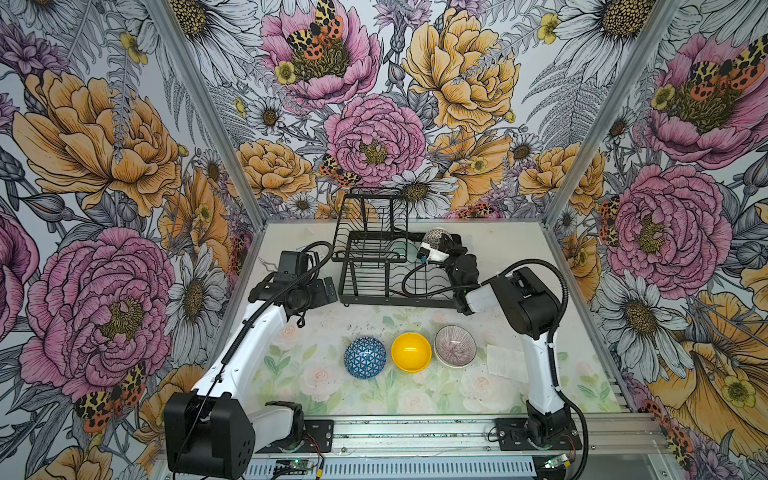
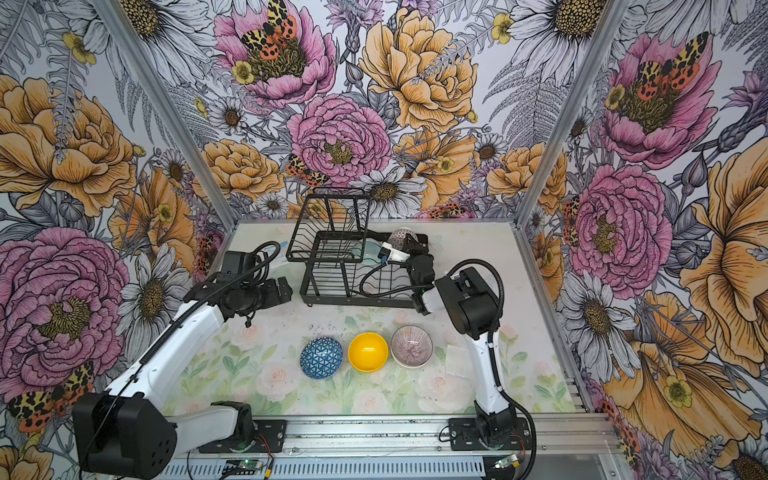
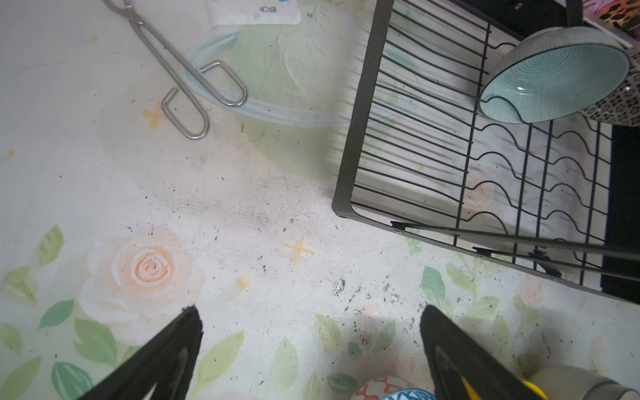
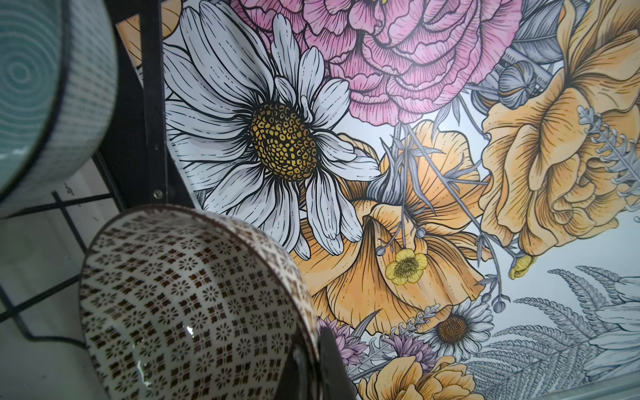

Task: Load the bowls into the dish rack
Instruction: 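Lower the patterned bowl into the rack slots beside the green bowl with the right gripper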

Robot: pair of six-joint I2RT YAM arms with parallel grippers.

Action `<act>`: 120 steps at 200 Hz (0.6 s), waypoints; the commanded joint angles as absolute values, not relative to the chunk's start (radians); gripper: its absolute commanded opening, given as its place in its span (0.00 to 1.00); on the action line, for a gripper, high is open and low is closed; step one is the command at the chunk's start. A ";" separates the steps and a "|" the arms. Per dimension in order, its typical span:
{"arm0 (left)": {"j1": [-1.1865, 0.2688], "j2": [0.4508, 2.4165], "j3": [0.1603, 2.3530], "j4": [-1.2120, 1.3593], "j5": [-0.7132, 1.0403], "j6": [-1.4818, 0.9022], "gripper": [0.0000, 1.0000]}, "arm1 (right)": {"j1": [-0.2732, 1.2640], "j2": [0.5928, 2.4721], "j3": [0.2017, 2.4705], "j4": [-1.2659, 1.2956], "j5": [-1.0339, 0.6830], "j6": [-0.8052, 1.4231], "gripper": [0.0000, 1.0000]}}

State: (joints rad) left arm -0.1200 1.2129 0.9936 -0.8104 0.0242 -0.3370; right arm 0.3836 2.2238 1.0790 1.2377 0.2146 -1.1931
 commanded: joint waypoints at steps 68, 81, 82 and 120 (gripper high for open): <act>-0.111 1.210 0.981 -0.781 0.051 -0.320 0.99 | 0.392 2.268 1.117 1.394 0.210 -1.252 0.00; -0.112 1.210 0.982 -0.779 0.052 -0.320 0.99 | 0.393 2.269 1.114 1.393 0.210 -1.257 0.00; -0.112 1.210 0.982 -0.779 0.052 -0.319 0.99 | 0.393 2.269 1.113 1.394 0.211 -1.258 0.00; -0.111 1.214 0.979 -0.776 0.054 -0.319 0.99 | 0.391 2.281 1.112 1.393 0.217 -1.271 0.00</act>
State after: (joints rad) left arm -0.1200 1.2133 0.9928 -0.8066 0.0319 -0.3367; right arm 0.3866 2.2616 1.0855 1.3071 0.2153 -1.2598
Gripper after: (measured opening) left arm 0.987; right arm 0.076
